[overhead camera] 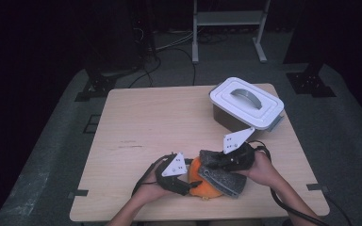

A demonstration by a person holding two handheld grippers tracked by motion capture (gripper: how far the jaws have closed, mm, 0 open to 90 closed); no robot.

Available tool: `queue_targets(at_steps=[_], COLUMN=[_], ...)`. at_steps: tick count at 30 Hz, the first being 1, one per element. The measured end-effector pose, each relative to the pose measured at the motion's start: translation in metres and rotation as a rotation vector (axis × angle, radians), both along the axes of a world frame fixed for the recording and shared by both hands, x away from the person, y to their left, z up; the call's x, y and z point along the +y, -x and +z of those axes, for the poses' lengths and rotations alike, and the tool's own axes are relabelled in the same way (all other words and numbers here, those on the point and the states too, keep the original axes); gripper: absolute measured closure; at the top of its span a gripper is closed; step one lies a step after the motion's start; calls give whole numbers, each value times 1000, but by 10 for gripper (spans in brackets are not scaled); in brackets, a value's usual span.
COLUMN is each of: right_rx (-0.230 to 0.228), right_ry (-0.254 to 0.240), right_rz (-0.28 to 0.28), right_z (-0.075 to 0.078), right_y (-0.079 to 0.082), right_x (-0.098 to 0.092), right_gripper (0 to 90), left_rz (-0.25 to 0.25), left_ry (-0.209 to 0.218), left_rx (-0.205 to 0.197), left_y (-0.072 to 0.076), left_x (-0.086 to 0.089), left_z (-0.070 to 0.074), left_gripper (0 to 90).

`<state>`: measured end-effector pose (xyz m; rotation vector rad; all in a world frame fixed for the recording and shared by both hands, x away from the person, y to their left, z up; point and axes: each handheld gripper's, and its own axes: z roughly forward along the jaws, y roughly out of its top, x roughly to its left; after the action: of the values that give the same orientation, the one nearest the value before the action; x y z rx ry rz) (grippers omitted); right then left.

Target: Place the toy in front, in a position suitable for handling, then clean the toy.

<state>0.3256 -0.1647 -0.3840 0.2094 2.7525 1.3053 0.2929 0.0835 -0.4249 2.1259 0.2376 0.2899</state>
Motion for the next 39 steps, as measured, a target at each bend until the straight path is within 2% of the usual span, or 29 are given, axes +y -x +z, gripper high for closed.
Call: queue_targets(at_steps=[3, 4, 5, 6, 9, 12, 16, 20, 23, 28, 32, 34, 39], right_rx=[7, 8, 6, 3, -10, 4, 14, 28, 3, -28, -51, -38, 4], right_ry=[-31, -35, -30, -25, -11, -17, -12, -9, 7, -29, 20, 21, -22], right_rz=[3, 8, 12, 16, 22, 12, -29, -52, -35, 21, 53, 50, -3], right_z=[-4, -4, -4, -4, -2, -1, -5, -3, 4, 18, 16, 12, 10], right_y=[6, 8, 10, 12, 13, 10, 10, 9, 7, 4, 5, 4, 2], right_x=[-4, -3, -2, -2, -3, -11, -28, -38, -30, -1, 18, 16, -9], right_gripper=[752, 752, 752, 752, 753, 754, 753, 752, 752, 751, 749, 750, 750], left_rz=[16, 6, -4, -10, -20, -26, -29, -38, -46, -52, -52, -53, -62], left_ry=[29, 21, 15, 2, -5, -12, -8, -7, -11, -21, -17, -14, -22], left_rx=[53, 69, 68, 51, 28, 17, 19, -5, -16, -25, -16, -14, -33], left_y=[-5, -5, -5, -3, -1, -2, -3, -2, -1, 0, -2, -2, -1], left_x=[-3, -5, -6, -7, -5, -3, 0, -1, 0, 1, 3, 3, 2], left_z=[-1, -2, -3, -3, -1, 1, 0, 0, 0, 0, -2, -3, -2], left_gripper=[144, 146, 169, 214, 326, 368, 375, 369, 366, 362, 362, 361, 357])
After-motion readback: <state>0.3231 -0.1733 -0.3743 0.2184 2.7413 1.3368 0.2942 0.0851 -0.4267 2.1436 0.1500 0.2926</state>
